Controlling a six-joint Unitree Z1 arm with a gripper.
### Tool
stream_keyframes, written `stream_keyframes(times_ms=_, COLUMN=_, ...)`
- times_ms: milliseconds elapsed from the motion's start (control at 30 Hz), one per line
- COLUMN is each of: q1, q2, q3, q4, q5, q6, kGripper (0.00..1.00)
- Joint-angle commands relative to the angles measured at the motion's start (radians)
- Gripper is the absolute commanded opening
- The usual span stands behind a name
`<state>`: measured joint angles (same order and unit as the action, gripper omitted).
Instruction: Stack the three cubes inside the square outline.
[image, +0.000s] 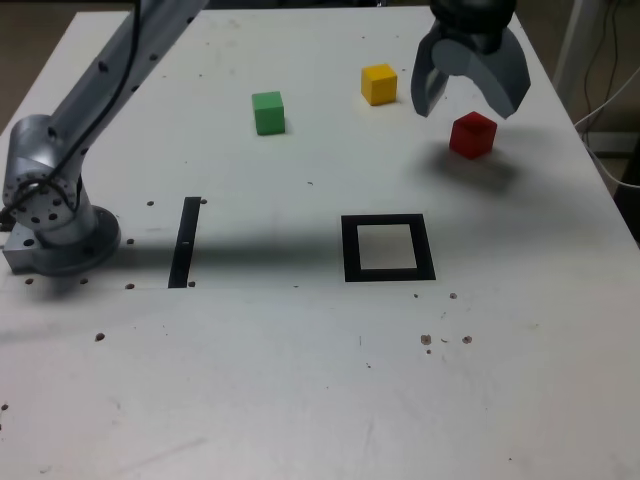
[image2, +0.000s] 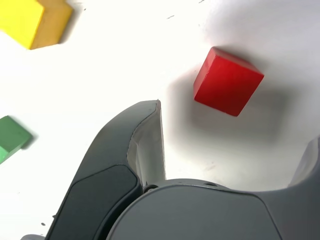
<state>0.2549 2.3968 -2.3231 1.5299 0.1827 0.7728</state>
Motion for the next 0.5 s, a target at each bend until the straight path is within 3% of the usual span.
stream_keyframes(times_ms=0, q1=0.007, q2=0.019, q3=-0.010, q4=-0.003, q5=-0.001, q6=0.005, kGripper=0.97)
stream_keyframes(times_ms=467, q1=0.014, q2=0.062, q3=-0.021, q4=-0.031, q5=-0.015, q6=0.017, kGripper=0.94)
